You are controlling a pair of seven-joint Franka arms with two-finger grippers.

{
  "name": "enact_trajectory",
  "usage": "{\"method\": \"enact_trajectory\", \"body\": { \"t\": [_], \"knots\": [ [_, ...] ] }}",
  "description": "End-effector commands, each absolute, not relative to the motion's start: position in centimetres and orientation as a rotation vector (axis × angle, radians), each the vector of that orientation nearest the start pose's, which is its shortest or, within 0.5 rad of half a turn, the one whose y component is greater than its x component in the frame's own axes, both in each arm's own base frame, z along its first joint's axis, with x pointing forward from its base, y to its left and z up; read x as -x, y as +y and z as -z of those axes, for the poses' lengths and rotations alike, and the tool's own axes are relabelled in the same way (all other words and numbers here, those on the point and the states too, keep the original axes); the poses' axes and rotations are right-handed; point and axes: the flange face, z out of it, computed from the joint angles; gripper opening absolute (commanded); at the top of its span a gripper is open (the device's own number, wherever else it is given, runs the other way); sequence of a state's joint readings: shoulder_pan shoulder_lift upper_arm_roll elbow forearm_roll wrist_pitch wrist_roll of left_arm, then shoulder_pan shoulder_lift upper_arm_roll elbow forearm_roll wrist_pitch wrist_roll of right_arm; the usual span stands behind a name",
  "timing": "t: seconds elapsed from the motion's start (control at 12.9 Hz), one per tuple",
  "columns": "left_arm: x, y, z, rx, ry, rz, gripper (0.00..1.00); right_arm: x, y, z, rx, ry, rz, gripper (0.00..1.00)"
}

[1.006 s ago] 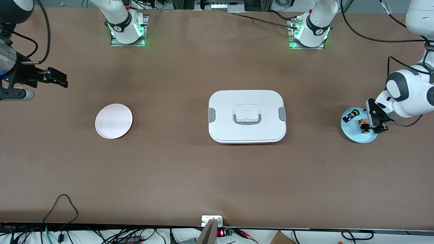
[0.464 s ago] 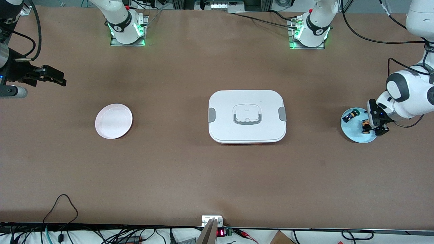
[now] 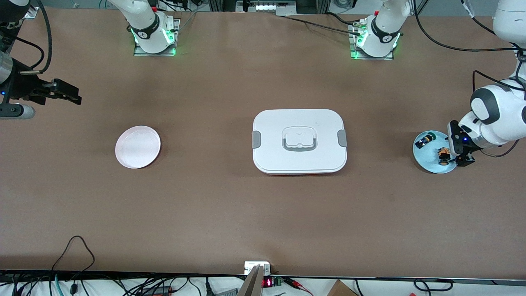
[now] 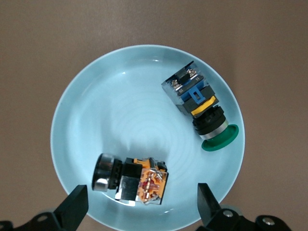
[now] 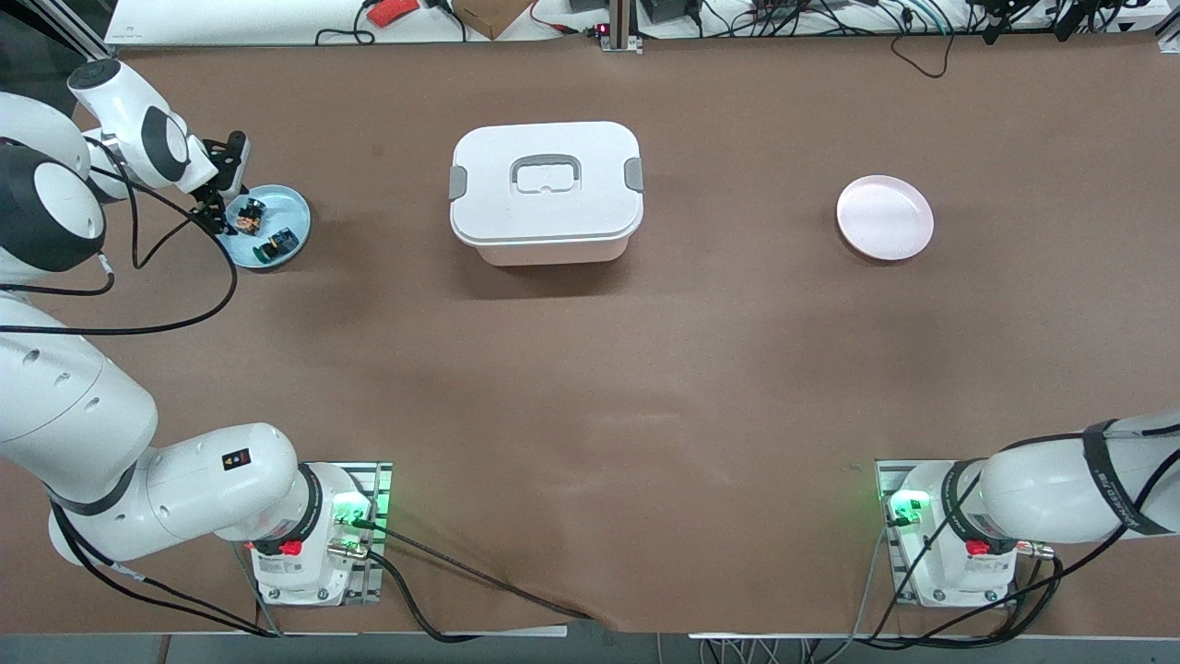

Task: Transfer orange switch to right arm and place
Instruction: 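Close the left gripper on the orange switch and lift it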

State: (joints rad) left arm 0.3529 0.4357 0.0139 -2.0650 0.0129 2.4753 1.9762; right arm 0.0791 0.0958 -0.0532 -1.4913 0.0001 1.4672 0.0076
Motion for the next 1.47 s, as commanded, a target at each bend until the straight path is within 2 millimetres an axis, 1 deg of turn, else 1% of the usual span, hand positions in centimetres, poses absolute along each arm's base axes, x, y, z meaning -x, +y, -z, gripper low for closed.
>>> {"method": "enact_trajectory", "body": {
  "t": [0.0,0.08,0.23,0.46,0.77,0.93,1.01,1.24,1.39],
  "knots": [
    [-55.5,20.7,-22.3,2.036,2.410,-0.003,1.00,-57.0,1.8,-60.6,3.141,-0.017,-0.169,1.00],
    [-55.5,20.6,-21.6,1.992,2.459,0.001,1.00,-57.0,1.8,-60.6,3.141,-0.017,-0.166,1.00],
    [-55.7,20.8,-21.5,1.970,2.483,0.051,1.00,-57.0,1.8,-60.6,3.139,-0.017,-0.164,1.00],
    [-55.9,21.1,-20.5,1.994,2.479,0.059,1.00,-57.2,1.9,-60.7,3.142,-0.019,-0.137,1.00],
    [-55.5,21.5,-19.1,2.043,2.468,0.071,1.00,-57.3,1.9,-60.6,3.143,-0.019,-0.137,1.00],
    [-56.1,21.9,-19.1,2.042,2.460,0.076,1.00,-57.4,1.9,-60.5,3.143,-0.019,-0.140,1.00],
    [-56.0,22.0,-19.0,2.047,2.455,0.077,1.00,-57.4,1.9,-60.4,3.139,-0.017,-0.142,1.00],
    [-57.0,22.4,-20.1,2.025,2.441,0.087,1.00,-57.5,2.4,-60.1,3.142,-0.031,-0.152,1.00],
    [-56.8,22.3,-19.1,2.038,2.450,0.082,1.00,-57.5,2.2,-60.1,3.143,-0.027,-0.154,1.00]
  ]
}}
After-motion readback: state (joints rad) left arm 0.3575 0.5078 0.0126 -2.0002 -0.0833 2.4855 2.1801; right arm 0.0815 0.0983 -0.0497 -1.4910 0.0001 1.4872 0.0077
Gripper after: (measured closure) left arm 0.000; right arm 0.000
